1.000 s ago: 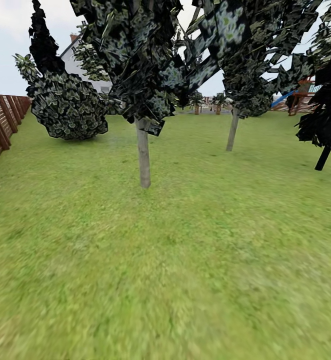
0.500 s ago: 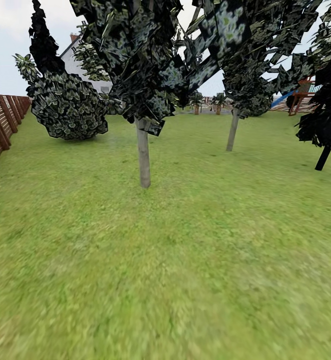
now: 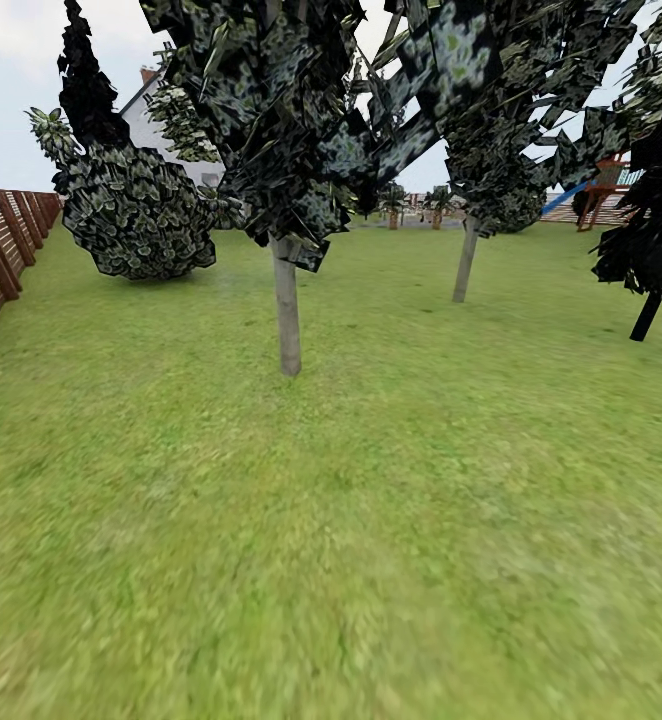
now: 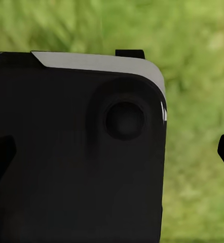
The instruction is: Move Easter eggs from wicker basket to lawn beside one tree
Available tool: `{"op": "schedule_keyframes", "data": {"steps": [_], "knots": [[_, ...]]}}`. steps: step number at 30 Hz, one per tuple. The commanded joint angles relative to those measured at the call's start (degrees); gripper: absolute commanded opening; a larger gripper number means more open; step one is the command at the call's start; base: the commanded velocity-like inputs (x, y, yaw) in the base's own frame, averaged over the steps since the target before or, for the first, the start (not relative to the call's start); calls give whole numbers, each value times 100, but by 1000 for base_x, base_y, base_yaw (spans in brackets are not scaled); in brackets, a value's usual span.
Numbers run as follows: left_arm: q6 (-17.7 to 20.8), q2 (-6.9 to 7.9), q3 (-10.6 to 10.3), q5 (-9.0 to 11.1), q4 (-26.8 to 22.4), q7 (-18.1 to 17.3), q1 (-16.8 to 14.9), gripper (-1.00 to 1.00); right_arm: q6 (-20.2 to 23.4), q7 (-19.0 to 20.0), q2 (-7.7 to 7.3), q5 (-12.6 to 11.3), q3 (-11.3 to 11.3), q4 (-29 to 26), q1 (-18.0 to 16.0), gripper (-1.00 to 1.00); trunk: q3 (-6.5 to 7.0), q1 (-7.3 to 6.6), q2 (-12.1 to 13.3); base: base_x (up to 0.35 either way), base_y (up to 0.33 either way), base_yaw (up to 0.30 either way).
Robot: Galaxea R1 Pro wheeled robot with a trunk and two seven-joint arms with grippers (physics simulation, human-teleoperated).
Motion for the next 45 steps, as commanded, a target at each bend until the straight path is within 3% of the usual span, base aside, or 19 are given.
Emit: {"op": "schedule_keyframes", "data": {"steps": [1,20,45], "knots": [[-1,-1,3,6,-11,-2,1,100,-20,7,-1,1,1,5,-3,100,-4,0,-2,0,0,0],[0,-7,3,6,-11,-4,0,100,-29,-3,25,-4,2,11,-3,100,-4,0,-2,0,0,15],[-3,-10,3,2,-11,-7,2,100,-37,-37,52,1,1,14,-3,100,-4,0,-2,0,0,283]]}}
